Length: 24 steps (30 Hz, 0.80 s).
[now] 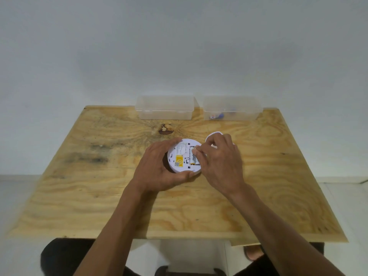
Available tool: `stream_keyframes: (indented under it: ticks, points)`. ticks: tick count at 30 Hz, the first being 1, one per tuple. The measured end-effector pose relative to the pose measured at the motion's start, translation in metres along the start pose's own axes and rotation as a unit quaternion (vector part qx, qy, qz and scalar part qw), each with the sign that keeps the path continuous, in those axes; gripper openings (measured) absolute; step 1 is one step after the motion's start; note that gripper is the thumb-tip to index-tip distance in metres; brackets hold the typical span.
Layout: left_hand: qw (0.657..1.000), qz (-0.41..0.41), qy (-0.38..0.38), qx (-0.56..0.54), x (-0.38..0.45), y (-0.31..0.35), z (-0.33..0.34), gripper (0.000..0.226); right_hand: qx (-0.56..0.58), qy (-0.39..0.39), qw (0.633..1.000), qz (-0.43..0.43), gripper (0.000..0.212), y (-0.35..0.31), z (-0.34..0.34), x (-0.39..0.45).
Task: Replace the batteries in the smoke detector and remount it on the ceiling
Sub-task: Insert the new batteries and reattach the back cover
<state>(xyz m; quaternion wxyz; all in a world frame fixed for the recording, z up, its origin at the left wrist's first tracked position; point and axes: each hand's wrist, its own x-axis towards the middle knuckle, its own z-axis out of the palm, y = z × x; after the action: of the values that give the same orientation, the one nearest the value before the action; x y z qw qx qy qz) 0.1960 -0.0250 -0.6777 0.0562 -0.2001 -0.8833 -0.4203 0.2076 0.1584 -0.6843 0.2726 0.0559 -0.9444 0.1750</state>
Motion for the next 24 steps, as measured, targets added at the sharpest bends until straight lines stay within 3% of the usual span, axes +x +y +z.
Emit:
stream_keyframes:
  ticks: [9, 13, 16, 18, 24]
  points:
    - [0.999, 0.029, 0.013, -0.009, -0.001, 0.002, 0.003, 0.074, -0.020, -0.034, 0.999, 0.034, 0.020, -0.004, -0.002, -0.010]
    - [0.999, 0.037, 0.022, -0.003, -0.003, 0.005, 0.002, 0.074, 0.081, -0.048, 0.992, 0.078, 0.017, -0.001, -0.005, -0.007]
    - [0.999, 0.034, 0.012, 0.004, -0.002, 0.004, 0.001, 0.067, 0.159, -0.001, 0.973, 0.168, 0.021, 0.008, -0.006, -0.001]
    - [1.000, 0.025, 0.014, 0.005, -0.002, 0.002, 0.000, 0.070, 0.119, -0.002, 0.970, 0.213, 0.030, 0.020, -0.007, 0.005]
    - [1.000, 0.000, 0.003, 0.010, -0.002, -0.009, 0.003, 0.088, -0.036, -0.155, 0.957, 0.243, 0.060, 0.042, -0.006, 0.011]
